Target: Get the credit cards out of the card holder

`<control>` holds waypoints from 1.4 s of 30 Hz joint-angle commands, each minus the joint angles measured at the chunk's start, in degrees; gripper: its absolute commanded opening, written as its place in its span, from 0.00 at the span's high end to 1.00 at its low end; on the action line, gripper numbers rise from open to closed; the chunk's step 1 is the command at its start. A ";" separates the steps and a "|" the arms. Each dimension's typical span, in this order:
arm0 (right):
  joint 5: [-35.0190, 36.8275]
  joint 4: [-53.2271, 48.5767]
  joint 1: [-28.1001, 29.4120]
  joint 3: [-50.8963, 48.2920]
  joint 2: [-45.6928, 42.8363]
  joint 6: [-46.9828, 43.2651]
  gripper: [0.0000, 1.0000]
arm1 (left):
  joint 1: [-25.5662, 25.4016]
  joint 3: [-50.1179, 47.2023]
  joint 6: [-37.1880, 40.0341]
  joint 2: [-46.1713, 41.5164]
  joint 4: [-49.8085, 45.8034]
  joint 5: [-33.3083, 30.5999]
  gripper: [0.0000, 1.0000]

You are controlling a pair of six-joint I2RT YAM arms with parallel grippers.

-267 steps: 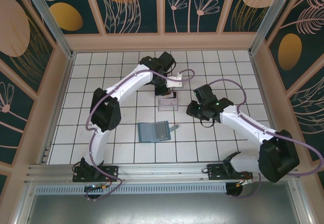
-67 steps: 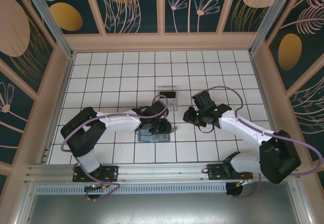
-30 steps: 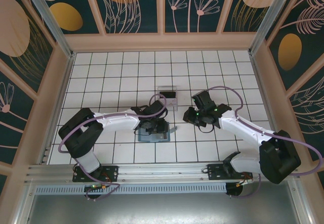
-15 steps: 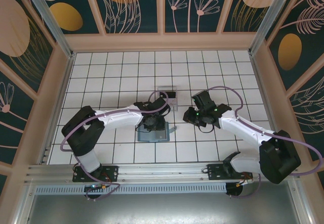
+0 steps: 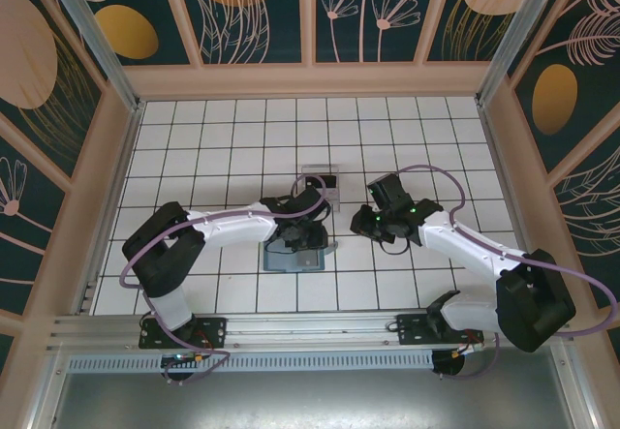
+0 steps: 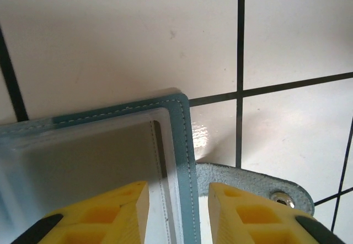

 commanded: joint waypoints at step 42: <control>0.44 -1.66 -0.38 -0.76 -0.58 -1.00 0.76 | 1.24 -0.82 -1.86 0.59 -7.02 -4.66 0.64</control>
